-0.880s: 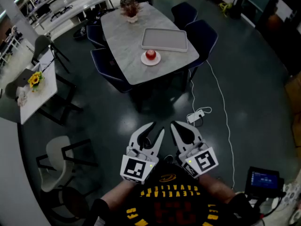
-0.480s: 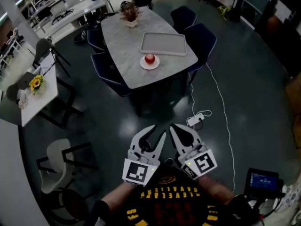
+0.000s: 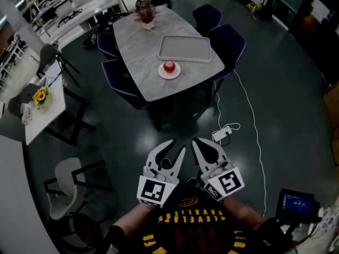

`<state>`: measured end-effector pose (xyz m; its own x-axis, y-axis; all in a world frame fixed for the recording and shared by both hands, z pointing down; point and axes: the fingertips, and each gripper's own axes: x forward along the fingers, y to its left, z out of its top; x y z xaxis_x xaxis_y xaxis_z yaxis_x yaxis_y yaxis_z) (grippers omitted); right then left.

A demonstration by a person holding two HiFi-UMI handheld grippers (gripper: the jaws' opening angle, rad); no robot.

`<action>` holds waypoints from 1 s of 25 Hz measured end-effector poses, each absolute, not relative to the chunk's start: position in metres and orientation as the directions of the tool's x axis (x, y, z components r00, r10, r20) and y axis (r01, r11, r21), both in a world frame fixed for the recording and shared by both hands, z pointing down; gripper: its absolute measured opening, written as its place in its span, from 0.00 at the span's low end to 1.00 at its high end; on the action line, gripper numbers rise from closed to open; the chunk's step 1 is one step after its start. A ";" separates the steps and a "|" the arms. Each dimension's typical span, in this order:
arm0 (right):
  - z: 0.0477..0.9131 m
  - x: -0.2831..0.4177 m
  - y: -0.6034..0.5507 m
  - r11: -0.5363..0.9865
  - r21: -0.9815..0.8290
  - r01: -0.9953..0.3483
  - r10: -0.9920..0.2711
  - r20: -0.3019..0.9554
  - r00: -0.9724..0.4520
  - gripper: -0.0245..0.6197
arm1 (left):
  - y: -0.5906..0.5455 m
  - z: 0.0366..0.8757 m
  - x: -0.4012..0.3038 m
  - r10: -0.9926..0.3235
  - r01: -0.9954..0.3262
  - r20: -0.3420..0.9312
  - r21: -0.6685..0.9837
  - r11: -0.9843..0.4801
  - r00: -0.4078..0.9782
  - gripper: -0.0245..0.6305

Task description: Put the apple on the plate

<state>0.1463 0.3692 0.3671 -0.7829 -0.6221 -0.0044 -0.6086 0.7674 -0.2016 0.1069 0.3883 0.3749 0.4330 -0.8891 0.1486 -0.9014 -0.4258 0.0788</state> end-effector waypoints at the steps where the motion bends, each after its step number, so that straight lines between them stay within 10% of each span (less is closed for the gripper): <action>1: 0.367 0.145 0.363 0.765 -0.206 -0.610 -0.623 -0.003 -0.782 0.05 | 0.382 0.375 0.105 -0.889 -0.901 0.150 0.082 -0.425 0.433 0.22; 25: 0.390 0.037 0.211 0.695 -0.190 -0.693 -0.688 0.102 -0.718 0.05 | 0.227 0.384 -0.034 -0.881 -0.875 0.094 0.209 -0.437 0.463 0.22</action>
